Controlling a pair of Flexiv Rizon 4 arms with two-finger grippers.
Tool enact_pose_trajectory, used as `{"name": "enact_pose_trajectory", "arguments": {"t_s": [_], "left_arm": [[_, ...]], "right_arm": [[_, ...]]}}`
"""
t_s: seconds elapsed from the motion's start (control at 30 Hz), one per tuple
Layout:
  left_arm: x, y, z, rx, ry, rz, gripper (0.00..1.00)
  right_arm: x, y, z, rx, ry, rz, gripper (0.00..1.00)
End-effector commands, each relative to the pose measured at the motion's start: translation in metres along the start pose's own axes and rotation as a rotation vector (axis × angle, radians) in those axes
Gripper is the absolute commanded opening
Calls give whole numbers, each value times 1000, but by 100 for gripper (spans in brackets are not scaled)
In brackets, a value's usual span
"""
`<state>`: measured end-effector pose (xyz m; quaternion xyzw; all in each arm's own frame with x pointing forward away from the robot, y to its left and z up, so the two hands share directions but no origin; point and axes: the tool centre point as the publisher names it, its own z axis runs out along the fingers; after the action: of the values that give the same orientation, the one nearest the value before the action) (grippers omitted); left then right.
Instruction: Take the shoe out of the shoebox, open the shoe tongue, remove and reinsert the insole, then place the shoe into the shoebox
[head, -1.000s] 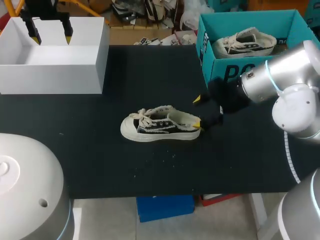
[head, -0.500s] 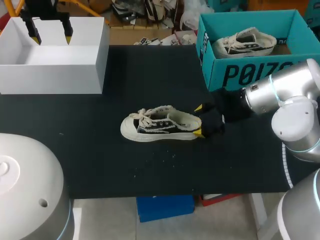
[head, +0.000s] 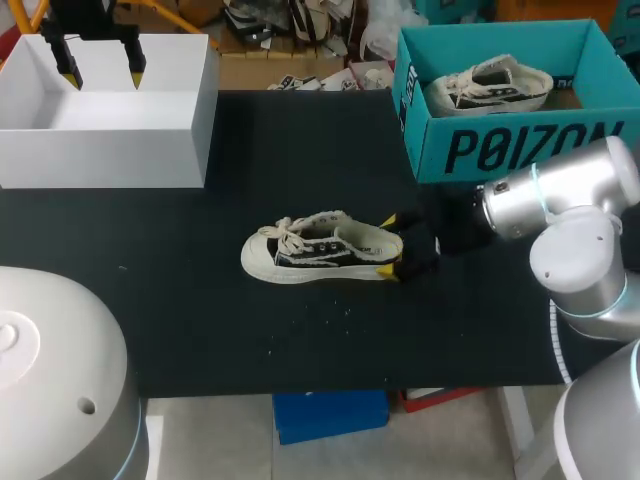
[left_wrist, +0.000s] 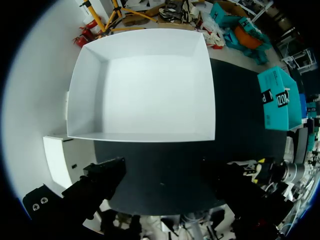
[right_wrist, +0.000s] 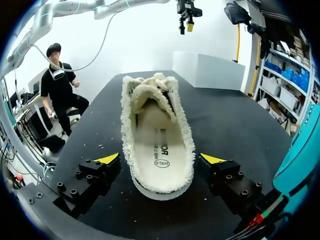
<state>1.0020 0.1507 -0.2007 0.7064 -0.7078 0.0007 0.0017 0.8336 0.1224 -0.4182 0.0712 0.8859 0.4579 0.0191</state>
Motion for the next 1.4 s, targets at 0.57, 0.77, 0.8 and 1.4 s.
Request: {"name": "enact_pose_trajectory", "arguments": {"t_s": [0.57,0.77,0.8,1.4], "left_arm": [[0,0,0,-1,-2,-1,100],[0,0,0,-1,-2,-1,100],[0,0,0,-1,-2,-1,100],[0,0,0,-1,-2,-1,100]], "right_arm": [[-1,-15,17,-12,-50,16,100],[-4,-12,11,-9,-53,7,100],[-4,-12,10,-9,-54,6,100],[-5,-13,23,-40,-10,15,63]]}}
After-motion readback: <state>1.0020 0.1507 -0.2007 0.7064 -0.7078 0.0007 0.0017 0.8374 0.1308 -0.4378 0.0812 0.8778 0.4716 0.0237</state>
